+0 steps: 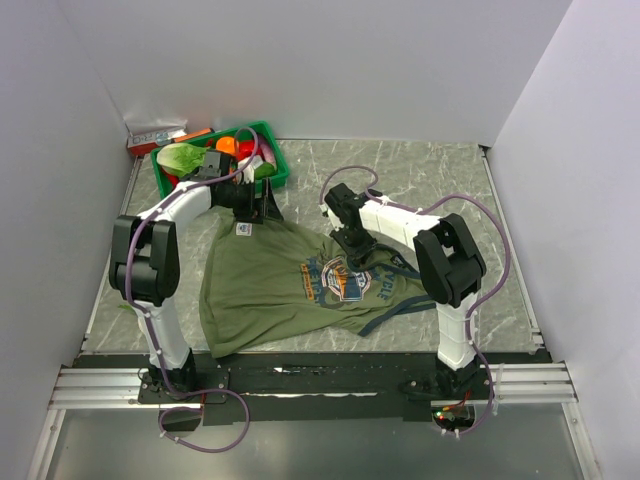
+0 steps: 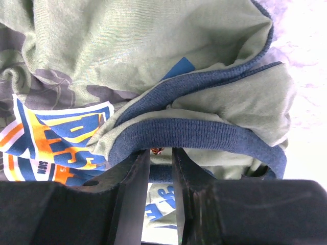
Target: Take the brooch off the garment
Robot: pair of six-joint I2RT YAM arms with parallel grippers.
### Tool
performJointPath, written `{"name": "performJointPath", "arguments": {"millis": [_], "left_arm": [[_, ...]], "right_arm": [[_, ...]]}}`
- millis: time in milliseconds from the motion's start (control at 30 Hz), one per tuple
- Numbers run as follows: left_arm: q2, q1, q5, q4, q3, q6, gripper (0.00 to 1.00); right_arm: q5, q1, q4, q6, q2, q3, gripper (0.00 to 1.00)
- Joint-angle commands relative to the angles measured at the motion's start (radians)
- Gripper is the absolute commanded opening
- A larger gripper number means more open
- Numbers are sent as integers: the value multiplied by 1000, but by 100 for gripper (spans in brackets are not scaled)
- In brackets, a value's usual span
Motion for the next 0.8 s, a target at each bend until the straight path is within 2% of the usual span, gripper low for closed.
{"name": "performJointPath", "arguments": {"millis": [0, 767], "left_arm": [[16, 8, 38, 0, 30, 0, 88], [41, 28, 52, -1, 40, -6, 88]], "right_arm": [[30, 6, 2, 11, -12, 38, 31], [25, 27, -23, 49, -1, 16, 25]]}}
